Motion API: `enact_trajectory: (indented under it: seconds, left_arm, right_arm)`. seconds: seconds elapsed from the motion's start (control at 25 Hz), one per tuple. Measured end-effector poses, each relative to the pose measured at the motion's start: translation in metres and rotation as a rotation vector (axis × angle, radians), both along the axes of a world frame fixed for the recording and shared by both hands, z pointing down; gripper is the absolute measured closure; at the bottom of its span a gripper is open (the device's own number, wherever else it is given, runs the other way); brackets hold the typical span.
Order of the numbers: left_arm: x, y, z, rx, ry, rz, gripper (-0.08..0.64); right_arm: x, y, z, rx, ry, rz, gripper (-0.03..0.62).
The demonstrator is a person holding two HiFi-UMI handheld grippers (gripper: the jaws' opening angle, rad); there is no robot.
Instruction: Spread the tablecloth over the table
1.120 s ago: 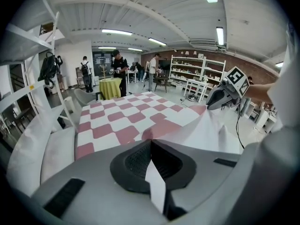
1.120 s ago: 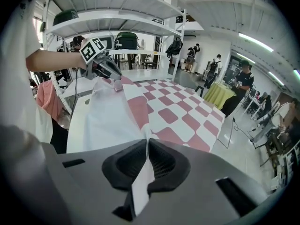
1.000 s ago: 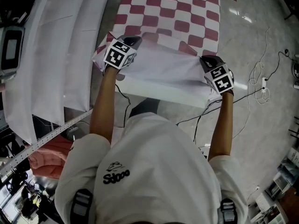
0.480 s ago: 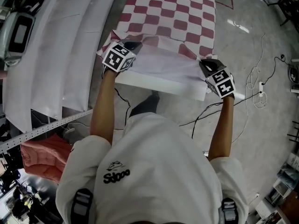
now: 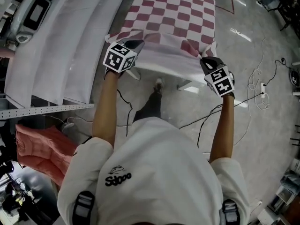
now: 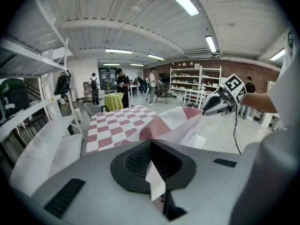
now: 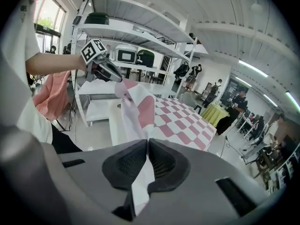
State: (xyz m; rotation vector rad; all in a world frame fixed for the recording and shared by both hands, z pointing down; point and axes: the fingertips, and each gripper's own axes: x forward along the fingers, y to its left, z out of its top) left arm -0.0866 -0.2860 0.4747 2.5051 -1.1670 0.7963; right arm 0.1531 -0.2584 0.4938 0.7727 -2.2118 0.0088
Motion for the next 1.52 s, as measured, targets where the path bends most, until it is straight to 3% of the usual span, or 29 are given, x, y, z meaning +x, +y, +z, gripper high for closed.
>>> enact_trajectory:
  seconds: [0.2, 0.48, 1.0, 1.16, 1.52]
  left_arm:
    - [-0.003, 0.061, 0.004, 0.009, -0.015, -0.057, 0.532]
    - [-0.006, 0.125, 0.044, -0.097, 0.000, -0.073, 0.532]
    - [-0.005, 0.182, 0.103, -0.224, 0.002, -0.041, 0.532]
    - [-0.002, 0.201, 0.118, -0.233, -0.002, -0.068, 0.532]
    - [-0.008, 0.242, 0.137, -0.276, 0.025, -0.090, 0.532]
  right_arm:
    - [0.002, 0.051, 0.010, 0.018, 0.007, 0.031, 0.557]
    - [0.008, 0.106, 0.031, -0.036, 0.017, 0.019, 0.558]
    - [0.002, 0.141, 0.070, -0.073, 0.013, 0.056, 0.560]
    - [0.003, 0.159, 0.079, -0.079, 0.016, 0.068, 0.560]
    - [0.009, 0.184, 0.098, -0.084, 0.010, 0.212, 0.560]
